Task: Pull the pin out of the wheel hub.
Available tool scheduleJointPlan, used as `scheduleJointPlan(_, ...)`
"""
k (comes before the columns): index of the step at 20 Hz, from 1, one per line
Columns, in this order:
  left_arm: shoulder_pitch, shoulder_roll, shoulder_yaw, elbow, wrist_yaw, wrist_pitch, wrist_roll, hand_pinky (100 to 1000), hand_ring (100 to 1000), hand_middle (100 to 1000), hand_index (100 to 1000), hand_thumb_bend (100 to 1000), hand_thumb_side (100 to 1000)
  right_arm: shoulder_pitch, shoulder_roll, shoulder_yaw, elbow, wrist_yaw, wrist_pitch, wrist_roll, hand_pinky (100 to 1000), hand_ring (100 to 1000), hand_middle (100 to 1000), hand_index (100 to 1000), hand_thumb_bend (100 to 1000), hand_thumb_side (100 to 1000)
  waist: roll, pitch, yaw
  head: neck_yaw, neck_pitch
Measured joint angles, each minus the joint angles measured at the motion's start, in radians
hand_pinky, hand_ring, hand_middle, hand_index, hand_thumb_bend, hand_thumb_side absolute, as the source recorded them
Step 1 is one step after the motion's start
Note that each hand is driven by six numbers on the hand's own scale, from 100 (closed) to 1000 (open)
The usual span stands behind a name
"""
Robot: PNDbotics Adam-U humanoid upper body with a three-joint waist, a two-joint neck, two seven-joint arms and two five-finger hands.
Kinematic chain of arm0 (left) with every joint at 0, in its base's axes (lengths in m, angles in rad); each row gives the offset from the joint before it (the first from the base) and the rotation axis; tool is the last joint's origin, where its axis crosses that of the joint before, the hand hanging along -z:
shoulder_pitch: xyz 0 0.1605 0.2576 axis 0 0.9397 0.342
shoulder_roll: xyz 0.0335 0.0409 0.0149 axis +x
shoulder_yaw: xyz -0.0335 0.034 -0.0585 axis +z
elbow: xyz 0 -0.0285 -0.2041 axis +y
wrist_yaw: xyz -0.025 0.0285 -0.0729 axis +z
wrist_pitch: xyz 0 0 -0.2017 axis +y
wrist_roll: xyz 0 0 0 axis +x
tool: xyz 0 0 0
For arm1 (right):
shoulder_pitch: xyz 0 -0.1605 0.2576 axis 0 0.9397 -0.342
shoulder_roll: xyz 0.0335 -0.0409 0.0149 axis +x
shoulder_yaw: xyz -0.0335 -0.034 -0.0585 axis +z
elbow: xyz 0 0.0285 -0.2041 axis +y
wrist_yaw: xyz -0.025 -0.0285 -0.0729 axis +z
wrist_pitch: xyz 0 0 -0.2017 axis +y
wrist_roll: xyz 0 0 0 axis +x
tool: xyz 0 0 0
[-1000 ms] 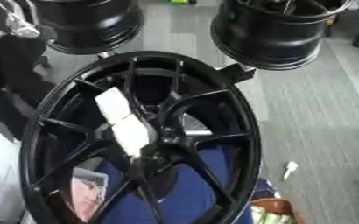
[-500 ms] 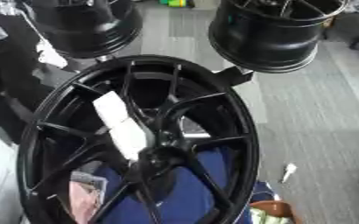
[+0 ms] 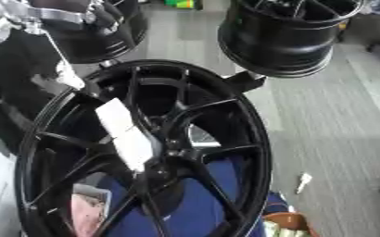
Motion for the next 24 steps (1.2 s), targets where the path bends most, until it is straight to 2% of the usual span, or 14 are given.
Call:
scheduleJointPlan(7,-0.002,-0.001,-0.053,-0.017,0.017,0.001,-0.001,775,773,742,854,533,415,0.000,0.000,0.001,0.000,-0.002,-0.002,-0.002,860,718,687,709,100,526,0.000,0.000,0.000,-0.001,0.000)
scheduleJointPlan(16,0.005,0.002,-0.095,-0.046,0.032,0.001,-0.001,788,791,759,878,587,446,0.000,0.000,0.005,0.000,-0.003,-0.004,-0.004,860,716,685,708,100,526,0.001,0.000,0.000,-0.002,0.000)
scheduleJointPlan(20,0.015,0.010,-0.106,-0.047,0.026,0.002,-0.003,786,787,741,862,626,410,0.000,0.001,0.005,0.000,-0.005,-0.005,-0.005,861,716,685,707,100,527,0.001,0.000,-0.001,-0.002,0.001)
scheduleJointPlan(24,0.031,0.010,-0.107,-0.036,-0.010,0.000,0.000,783,784,737,856,613,363,0.000,0.003,0.005,0.000,-0.007,-0.007,-0.007,861,716,685,707,100,527,0.000,0.000,-0.004,-0.002,0.001)
